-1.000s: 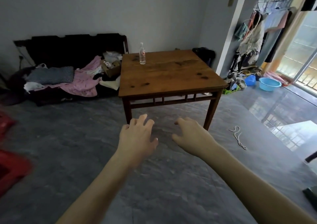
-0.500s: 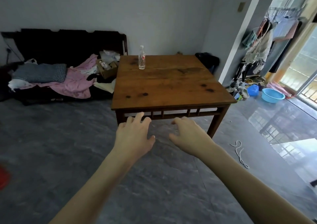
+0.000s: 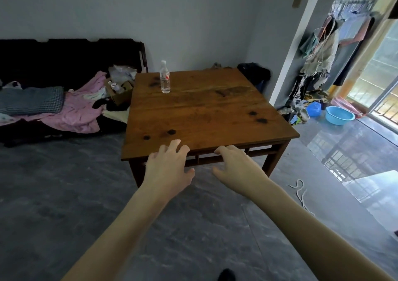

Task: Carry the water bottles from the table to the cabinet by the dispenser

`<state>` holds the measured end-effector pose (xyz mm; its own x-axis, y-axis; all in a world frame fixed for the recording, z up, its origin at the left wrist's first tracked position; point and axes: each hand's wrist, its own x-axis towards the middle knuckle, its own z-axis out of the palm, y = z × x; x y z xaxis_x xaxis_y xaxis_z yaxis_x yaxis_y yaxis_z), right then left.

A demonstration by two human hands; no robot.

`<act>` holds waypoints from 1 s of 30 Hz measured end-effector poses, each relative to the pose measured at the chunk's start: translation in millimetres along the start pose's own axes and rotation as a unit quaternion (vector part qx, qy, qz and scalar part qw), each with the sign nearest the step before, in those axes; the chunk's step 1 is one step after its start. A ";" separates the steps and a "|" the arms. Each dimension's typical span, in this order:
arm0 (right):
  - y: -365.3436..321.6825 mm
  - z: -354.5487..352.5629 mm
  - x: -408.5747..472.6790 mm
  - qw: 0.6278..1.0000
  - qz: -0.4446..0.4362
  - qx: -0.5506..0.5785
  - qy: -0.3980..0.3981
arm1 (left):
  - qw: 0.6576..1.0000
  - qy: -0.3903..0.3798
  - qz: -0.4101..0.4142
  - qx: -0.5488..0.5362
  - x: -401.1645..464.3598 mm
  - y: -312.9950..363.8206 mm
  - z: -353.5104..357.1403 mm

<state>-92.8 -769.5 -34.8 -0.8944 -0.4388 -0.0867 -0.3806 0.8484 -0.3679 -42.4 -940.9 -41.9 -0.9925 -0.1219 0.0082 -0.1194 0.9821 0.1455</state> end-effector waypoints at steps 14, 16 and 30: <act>77.0 -56.2 211.7 0.998 -0.045 -0.048 -0.017 | 0.997 0.034 -0.074 -0.002 199.8 17.4 -4.8; 87.4 -58.0 243.1 0.997 -0.054 -0.051 -0.020 | 0.995 0.036 -0.091 -0.001 223.3 17.7 -2.5; 85.0 -36.1 419.5 0.988 -0.099 -0.062 -0.101 | 0.985 0.000 -0.174 0.006 349.5 -44.0 22.5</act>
<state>-508.8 -870.8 -69.0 -0.7394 -0.6388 -0.2127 -0.5801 0.7647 -0.2806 -384.6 -1023.5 -67.7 -0.8914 -0.4516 -0.0390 -0.4527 0.8825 0.1272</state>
